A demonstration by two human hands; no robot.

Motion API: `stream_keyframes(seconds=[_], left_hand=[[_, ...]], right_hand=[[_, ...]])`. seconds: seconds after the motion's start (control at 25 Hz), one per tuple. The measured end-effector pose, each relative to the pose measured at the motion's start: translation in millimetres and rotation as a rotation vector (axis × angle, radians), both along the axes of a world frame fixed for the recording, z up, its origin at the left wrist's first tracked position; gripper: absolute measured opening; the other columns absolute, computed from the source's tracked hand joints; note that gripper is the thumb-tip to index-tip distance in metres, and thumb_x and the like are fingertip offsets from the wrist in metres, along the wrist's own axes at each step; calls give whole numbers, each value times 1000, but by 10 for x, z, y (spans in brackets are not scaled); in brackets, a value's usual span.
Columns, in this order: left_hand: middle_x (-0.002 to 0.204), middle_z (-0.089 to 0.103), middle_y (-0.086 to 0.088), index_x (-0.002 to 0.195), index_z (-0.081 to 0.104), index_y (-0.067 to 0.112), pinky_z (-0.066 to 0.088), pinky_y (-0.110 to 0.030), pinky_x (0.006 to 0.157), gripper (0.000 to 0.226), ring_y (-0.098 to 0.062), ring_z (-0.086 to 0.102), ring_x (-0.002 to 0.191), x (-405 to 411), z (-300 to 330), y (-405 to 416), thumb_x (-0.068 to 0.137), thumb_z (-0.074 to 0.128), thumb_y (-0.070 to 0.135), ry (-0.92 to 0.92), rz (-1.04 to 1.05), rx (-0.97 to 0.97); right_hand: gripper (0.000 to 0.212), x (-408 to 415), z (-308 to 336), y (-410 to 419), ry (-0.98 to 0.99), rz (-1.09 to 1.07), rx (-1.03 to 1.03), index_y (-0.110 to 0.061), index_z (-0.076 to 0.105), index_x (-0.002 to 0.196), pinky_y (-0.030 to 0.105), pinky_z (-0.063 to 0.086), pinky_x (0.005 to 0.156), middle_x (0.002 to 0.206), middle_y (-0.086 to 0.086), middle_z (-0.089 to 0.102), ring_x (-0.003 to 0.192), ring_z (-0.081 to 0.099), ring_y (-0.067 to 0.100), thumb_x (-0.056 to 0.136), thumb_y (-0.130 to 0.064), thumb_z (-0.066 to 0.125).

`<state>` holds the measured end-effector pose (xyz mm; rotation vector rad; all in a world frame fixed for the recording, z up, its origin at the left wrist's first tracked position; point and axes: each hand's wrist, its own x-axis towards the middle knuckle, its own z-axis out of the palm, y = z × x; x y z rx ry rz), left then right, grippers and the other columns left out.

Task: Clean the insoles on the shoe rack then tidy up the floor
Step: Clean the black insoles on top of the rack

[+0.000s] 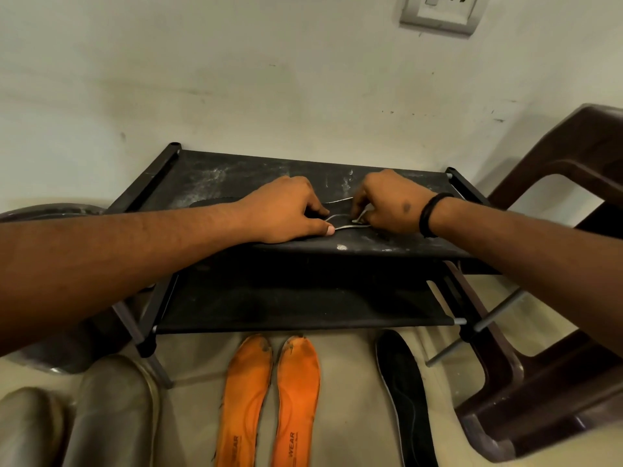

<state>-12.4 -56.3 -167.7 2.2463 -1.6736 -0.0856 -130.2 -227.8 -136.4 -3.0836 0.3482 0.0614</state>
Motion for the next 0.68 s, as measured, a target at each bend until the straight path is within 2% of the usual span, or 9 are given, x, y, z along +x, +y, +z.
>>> stream_keyframes(seconds=[0.2,0.32,0.4,0.52,0.68], left_hand=[[124,67,1,126,71,21,33,-23,90,45,-15,60,111,-1,5,-11,92,63,50,4,-5,0],[118,69,-2,124,72,24,43,-27,85,44,-18,63,105,16,-3,4,92,63,52,-14,-2,18],[114,69,-4,123,72,25,50,-32,85,45,-20,64,101,22,-11,3,91,62,54,-19,-4,16],[123,65,-1,126,71,24,40,-26,85,46,-16,58,112,28,-27,-18,92,62,53,-30,-7,12],[124,63,-1,126,70,26,37,-27,86,46,-16,57,113,47,-28,-21,91,61,54,-22,-9,16]], right_hand=[[16,152,-47,-109,-121,-164,7,-14,75,97,34,55,82,102,8,72,93,66,26,86,-8,65],[15,153,-100,59,-144,-92,124,-13,77,96,28,52,83,102,4,72,96,65,20,87,-9,66],[13,88,-69,139,-94,-26,192,-14,77,95,24,51,81,97,1,72,91,65,14,87,-11,68],[11,99,-30,-2,-34,-43,87,-17,76,90,32,56,81,93,1,72,88,66,16,85,-11,68],[13,232,-97,-38,-150,-229,-22,-16,73,94,42,57,84,100,8,71,90,66,27,84,-12,65]])
